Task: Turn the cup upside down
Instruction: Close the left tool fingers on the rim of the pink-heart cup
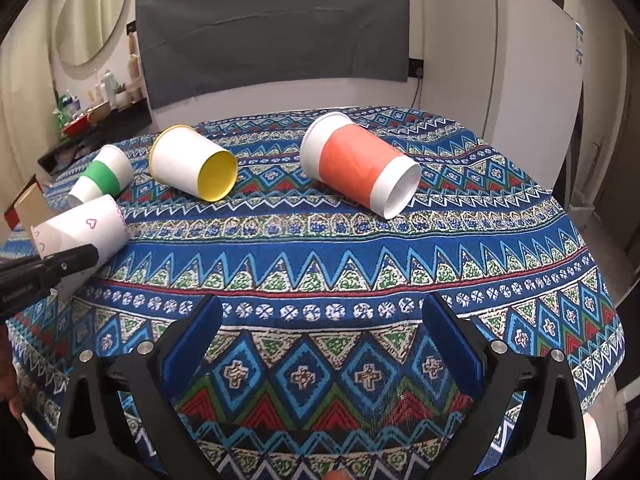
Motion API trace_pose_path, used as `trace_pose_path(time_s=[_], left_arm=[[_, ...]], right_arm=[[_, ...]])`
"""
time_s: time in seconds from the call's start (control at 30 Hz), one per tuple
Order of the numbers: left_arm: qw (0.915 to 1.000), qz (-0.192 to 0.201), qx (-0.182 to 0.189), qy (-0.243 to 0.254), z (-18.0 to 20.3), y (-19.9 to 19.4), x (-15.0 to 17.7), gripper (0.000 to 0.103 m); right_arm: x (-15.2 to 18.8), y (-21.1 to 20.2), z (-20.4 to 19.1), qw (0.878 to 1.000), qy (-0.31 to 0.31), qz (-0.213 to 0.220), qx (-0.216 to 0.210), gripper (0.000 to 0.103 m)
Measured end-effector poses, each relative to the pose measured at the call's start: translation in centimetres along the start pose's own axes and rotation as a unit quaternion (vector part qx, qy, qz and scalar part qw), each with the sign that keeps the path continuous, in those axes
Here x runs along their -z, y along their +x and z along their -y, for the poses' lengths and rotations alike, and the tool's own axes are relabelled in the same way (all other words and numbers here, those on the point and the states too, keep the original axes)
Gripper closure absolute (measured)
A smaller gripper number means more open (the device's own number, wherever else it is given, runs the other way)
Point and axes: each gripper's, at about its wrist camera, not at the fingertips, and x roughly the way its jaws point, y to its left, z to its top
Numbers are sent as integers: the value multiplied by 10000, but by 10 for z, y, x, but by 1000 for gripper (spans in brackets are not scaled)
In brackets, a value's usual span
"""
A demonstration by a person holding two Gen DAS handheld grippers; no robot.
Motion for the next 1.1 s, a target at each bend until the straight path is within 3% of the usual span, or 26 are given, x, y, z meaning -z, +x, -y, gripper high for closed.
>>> trace_pose_path(time_s=[0.37, 0.7, 0.8, 0.83, 0.87, 1.1], left_arm=[[9999, 158, -31, 30, -8, -39, 26, 98], [9995, 290, -88, -21, -18, -48, 35, 97], [9992, 383, -110, 23, -18, -54, 36, 74], [9992, 400, -98, 10, -19, -55, 37, 61], [9991, 419, -77, -24, -21, -57, 37, 57], [9988, 489, 7, -80, -32, -69, 44, 42]], right_arm=[[12, -31, -38, 9991, -366, 142, -170, 7], [21, -44, -65, 9978, -613, 142, -210, 7], [21, -45, -65, 9981, -578, 113, -164, 7], [20, -45, -65, 9983, -559, 104, -145, 7], [20, -45, -64, 9984, -546, 100, -126, 7], [7, -44, -64, 9988, -439, 57, -214, 7]])
